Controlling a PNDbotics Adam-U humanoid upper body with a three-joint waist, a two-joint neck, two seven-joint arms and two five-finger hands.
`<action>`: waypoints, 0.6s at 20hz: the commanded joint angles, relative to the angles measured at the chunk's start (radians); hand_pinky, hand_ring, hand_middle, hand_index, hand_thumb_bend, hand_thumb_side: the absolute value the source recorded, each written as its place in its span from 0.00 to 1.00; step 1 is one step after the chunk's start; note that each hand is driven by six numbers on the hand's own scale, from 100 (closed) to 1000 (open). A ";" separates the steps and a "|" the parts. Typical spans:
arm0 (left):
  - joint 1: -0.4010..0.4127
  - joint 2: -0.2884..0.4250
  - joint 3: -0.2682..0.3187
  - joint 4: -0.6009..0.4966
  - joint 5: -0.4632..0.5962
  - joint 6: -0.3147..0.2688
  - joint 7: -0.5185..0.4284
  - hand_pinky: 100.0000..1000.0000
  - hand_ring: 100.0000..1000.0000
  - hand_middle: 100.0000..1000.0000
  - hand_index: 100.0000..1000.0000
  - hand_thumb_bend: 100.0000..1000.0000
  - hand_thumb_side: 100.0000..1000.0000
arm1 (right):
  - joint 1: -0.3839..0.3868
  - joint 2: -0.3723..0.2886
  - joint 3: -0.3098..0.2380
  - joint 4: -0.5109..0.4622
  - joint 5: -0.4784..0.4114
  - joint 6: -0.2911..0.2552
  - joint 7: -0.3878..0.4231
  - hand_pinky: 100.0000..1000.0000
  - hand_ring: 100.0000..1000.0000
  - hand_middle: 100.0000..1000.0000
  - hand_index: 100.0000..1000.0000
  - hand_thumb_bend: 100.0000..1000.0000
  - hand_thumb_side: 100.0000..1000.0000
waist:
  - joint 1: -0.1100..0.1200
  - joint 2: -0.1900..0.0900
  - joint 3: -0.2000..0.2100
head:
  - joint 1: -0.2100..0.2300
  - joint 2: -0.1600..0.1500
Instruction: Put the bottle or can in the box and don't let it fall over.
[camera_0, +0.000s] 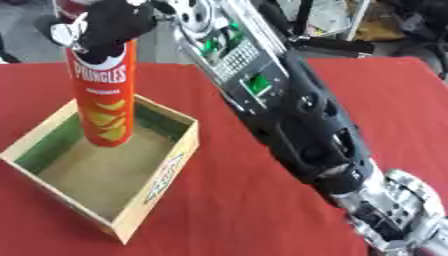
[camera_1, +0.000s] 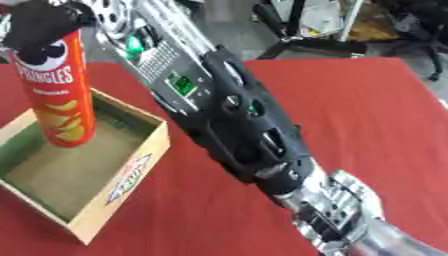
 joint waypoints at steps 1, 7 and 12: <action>-0.010 0.025 0.011 -0.021 -0.003 -0.001 0.005 0.80 0.80 0.76 0.66 0.61 0.36 | -0.006 0.021 0.014 0.002 0.027 -0.011 -0.027 0.00 0.23 0.00 0.08 0.00 0.00 | 0.004 -0.012 0.004 | -0.008 -0.001; -0.015 0.021 0.012 -0.021 0.001 -0.001 0.009 0.80 0.80 0.76 0.66 0.61 0.36 | 0.030 0.059 0.044 0.053 0.063 -0.049 -0.084 0.00 0.32 0.13 0.22 0.00 0.00 | 0.003 -0.004 0.014 | -0.012 -0.006; -0.017 0.022 0.013 -0.021 0.000 -0.001 0.013 0.80 0.80 0.76 0.66 0.61 0.36 | 0.043 0.080 0.082 0.111 0.068 -0.070 -0.100 0.05 0.41 0.27 0.39 0.00 0.00 | 0.002 -0.003 0.015 | -0.011 -0.005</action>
